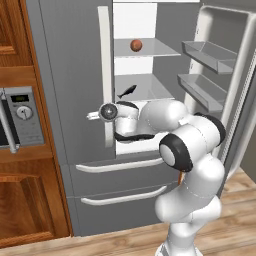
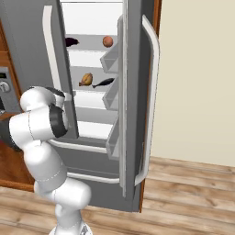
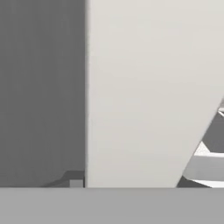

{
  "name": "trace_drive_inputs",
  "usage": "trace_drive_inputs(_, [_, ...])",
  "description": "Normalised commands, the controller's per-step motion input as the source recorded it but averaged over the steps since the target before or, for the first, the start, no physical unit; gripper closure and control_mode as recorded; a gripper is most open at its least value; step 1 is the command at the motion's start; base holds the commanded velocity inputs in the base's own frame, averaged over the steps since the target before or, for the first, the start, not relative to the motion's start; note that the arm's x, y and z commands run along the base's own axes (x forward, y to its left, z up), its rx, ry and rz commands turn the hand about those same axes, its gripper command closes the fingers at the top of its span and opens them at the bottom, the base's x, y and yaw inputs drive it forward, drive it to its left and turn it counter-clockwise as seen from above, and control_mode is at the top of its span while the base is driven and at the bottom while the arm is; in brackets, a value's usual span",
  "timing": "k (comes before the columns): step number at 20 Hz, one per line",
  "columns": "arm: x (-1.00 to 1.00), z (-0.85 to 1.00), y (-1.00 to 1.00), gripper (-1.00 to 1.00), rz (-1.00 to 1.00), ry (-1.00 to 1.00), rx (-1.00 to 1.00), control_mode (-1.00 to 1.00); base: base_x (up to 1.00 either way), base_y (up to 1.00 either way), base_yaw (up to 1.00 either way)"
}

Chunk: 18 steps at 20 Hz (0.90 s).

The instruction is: Gather the onion and eggplant from the fridge and place them on a tray on the dining counter. Then gather the fish and chicken drumstick from the fridge and place them on the other tray.

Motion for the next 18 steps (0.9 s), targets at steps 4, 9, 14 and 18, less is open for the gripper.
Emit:
trace_drive_inputs(4, [0.07, -0.25, 0.23, 1.00, 0.00, -0.01, 0.03, -1.00, 0.00, 0.00, 0.00])
trace_drive_inputs(9, [0.00, -0.23, 0.24, 1.00, 0.00, 0.00, 0.11, -1.00, 0.00, 0.00, 0.00])
trace_drive_inputs(14, [-0.11, -0.11, 0.34, 1.00, 0.00, 0.11, 0.13, -1.00, 0.00, 0.00, 0.00])
trace_drive_inputs(18, [-0.40, -0.06, 0.48, 1.00, 0.00, 0.13, 0.09, -1.00, 0.00, 0.00, 0.00])
